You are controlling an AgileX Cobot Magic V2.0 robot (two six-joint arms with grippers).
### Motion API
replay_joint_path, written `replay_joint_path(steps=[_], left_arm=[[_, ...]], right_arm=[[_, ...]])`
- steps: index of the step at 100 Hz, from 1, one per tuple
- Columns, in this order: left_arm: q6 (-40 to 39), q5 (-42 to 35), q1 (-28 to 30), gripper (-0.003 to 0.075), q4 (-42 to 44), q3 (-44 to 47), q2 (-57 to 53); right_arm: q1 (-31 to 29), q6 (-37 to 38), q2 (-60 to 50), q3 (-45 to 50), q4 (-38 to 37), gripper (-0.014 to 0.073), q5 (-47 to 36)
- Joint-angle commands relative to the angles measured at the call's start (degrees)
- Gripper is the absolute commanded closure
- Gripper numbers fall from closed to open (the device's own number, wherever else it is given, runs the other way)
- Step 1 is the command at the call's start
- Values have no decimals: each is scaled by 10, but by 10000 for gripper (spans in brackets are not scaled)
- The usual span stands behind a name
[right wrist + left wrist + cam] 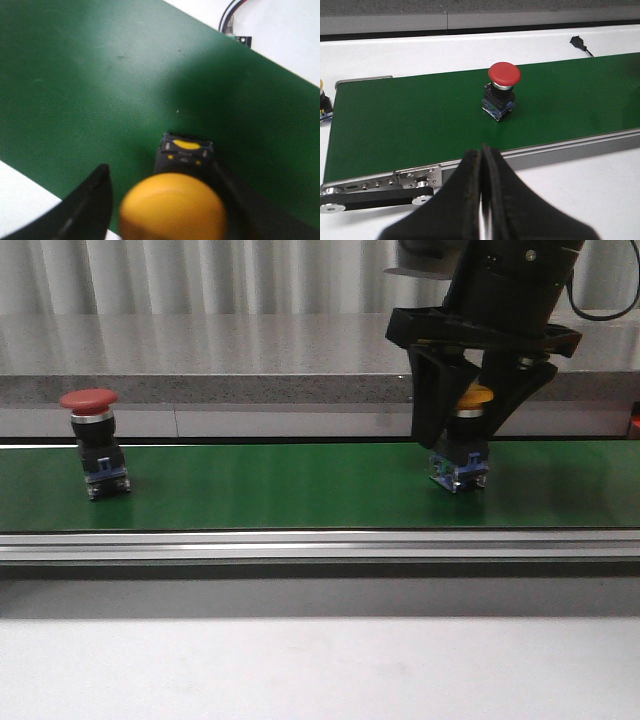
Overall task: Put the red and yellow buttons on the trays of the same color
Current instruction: 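Lower the right gripper, grasp the yellow button and lift it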
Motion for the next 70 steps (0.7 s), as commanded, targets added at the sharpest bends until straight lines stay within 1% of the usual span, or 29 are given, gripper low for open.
replay_joint_path(steps=[1,4,9,13,18,26,41,57,70], left_arm=[[-1,-36,-5,741,-9,-14,0],[-1,-36,-5,741,-9,-14,0],[-1,-36,-5,741,-9,-14,0],[-1,-36,-5,741,-9,-14,0],[-1,-36,-5,741,-9,-14,0],[-1,-36,-5,741,-9,-14,0],[-1,-36,-5,741,-9,-14,0],[-1,-36,-5,741,-9,-14,0],[-1,-36,-5,741,-9,-14,0]], right_arm=[[-1,-9,-26,-20,0,335,-12],[-1,-9,-26,-20,0,394,-13],[-1,-9,-26,-21,-1,459,-14],[-1,-9,-26,-23,-3,496,-17],[-1,-9,-29,-23,-9,519,-23],[-6,-3,-37,-23,-15,524,-35],[-29,34,-69,-23,-20,525,-39],[-67,87,-105,-23,-58,525,-37],[-100,103,-135,-22,-74,525,-29]])
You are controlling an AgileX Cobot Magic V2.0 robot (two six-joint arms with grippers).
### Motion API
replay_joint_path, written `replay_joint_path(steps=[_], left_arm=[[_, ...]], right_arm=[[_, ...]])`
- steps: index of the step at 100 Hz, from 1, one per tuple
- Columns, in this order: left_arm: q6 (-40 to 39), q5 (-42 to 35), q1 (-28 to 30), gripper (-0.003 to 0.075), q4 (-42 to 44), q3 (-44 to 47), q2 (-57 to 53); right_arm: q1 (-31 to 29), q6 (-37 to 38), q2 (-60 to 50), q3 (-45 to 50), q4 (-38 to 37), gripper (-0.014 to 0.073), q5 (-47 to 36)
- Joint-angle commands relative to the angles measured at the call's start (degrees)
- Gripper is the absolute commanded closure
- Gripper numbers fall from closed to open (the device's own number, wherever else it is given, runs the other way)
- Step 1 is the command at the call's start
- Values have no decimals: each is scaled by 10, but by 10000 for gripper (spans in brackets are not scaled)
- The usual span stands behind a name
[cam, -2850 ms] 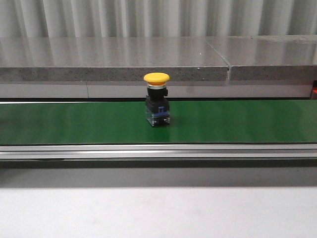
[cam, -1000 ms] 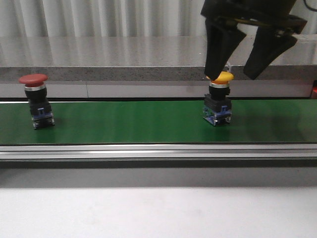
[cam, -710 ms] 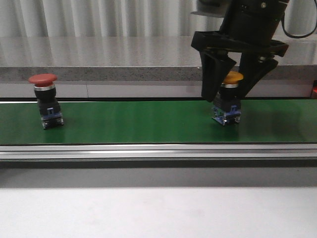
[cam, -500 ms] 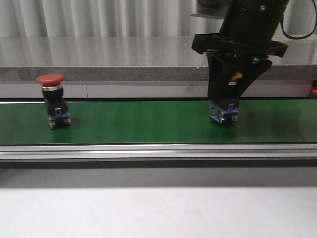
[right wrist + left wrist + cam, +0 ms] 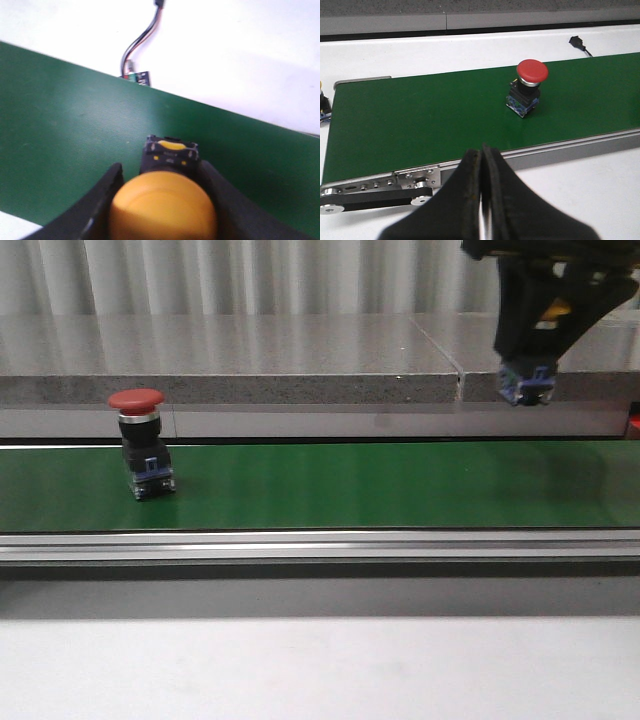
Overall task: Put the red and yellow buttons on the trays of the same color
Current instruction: 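Lower the right gripper, grasp the yellow button and lift it, then lower the yellow button into the yellow tray and open the right gripper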
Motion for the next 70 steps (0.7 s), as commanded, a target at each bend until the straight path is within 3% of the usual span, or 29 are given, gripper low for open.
replay_joint_path(steps=[1,70], left_arm=[[-1,-36,-5,741,-9,-14,0],[-1,-36,-5,741,-9,-14,0]], right_arm=[[-23,13,-46,-18,-11,525,-10],[-332,38,-85,-17,-11,525,52]])
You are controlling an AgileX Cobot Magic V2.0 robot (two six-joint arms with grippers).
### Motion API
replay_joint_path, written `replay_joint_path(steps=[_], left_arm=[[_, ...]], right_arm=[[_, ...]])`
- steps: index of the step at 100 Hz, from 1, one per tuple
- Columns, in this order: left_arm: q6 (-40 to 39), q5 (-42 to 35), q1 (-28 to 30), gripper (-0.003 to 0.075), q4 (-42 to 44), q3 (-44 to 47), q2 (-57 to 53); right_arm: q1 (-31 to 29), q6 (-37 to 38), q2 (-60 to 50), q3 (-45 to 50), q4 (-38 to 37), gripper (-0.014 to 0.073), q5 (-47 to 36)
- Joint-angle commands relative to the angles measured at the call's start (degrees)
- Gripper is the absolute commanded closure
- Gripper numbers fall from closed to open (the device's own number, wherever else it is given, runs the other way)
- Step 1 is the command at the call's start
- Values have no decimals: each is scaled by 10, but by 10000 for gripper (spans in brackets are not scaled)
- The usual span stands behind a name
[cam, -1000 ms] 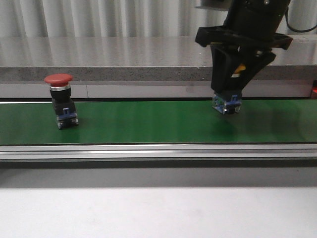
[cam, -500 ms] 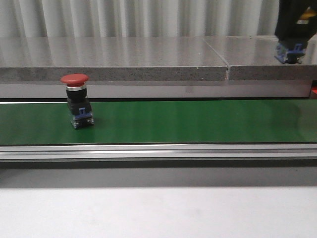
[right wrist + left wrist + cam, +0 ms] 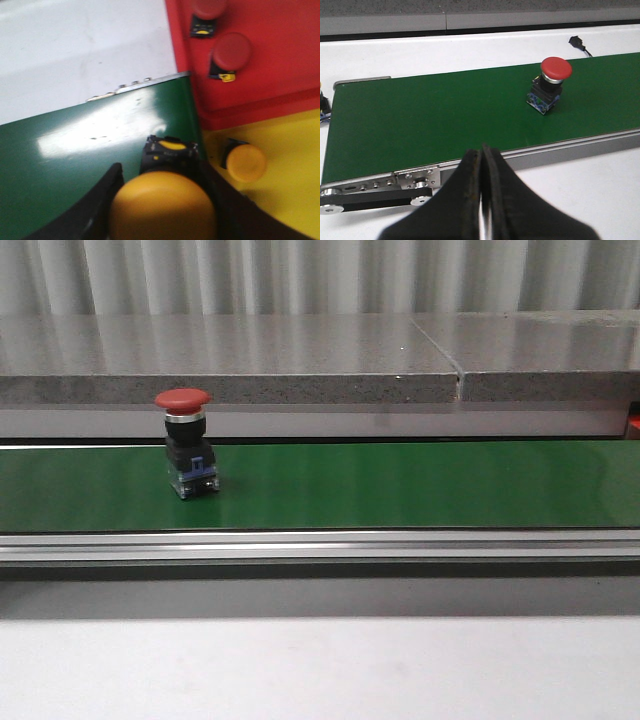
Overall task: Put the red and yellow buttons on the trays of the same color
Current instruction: 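Lower the yellow button into the yellow tray and open the right gripper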
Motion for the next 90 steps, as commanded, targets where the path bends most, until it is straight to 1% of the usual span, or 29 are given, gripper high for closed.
replay_joint_path(steps=[1,19,38,48,58,68,90], left_arm=[[-1,-36,-5,741,-9,-14,0],[-1,-36,-5,741,-9,-14,0],[-1,-36,-5,741,-9,-14,0],[-1,-36,-5,741,-9,-14,0],[-1,-36,-5,741,-9,-14,0],[-1,-36,-5,741,-9,-14,0],[-1,-36,-5,741,-9,-14,0]], right_arm=[[-41,3,-28,-17,-3,525,-14],[-123,3,-27,-17,-3,525,-15],[-181,9,-21,-2,-3,525,-35],[-192,10,-18,31,-3,525,-65],[-192,10,-14,71,-3,525,-110],[-192,10,-1,104,0,525,-137],[-192,10,44,137,9,525,-188]])
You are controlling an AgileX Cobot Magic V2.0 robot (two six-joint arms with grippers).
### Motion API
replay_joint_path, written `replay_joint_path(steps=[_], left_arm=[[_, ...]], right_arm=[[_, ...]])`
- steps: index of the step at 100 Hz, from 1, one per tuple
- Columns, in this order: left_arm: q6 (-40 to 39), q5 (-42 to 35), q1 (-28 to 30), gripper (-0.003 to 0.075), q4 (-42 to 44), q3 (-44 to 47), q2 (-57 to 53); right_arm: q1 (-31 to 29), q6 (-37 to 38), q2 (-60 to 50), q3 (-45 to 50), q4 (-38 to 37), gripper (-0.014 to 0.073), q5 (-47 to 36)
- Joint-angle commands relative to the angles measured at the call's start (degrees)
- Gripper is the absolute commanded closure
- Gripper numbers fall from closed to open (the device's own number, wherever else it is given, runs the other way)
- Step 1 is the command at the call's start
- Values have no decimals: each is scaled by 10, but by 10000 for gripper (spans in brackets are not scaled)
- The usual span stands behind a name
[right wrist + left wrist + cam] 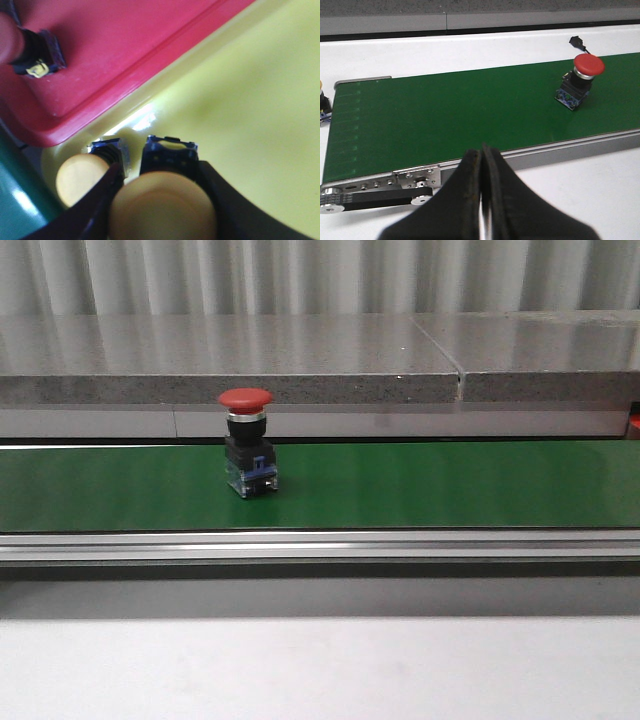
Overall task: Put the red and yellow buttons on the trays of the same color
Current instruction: 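Lower the yellow button into the yellow tray and open the right gripper, then move the right gripper onto the red button on the belt and grasp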
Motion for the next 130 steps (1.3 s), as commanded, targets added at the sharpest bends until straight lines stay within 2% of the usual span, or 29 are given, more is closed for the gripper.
replay_joint_path(steps=[1,43,130], left_arm=[[-1,-36,-5,741,-9,-14,0],[-1,-36,-5,741,-9,-14,0],[-1,-36,-5,741,-9,-14,0]], right_arm=[[-4,1,-4,-10,9,525,-43],[-4,1,59,-10,35,525,-75],[-4,1,95,-10,32,498,-93]])
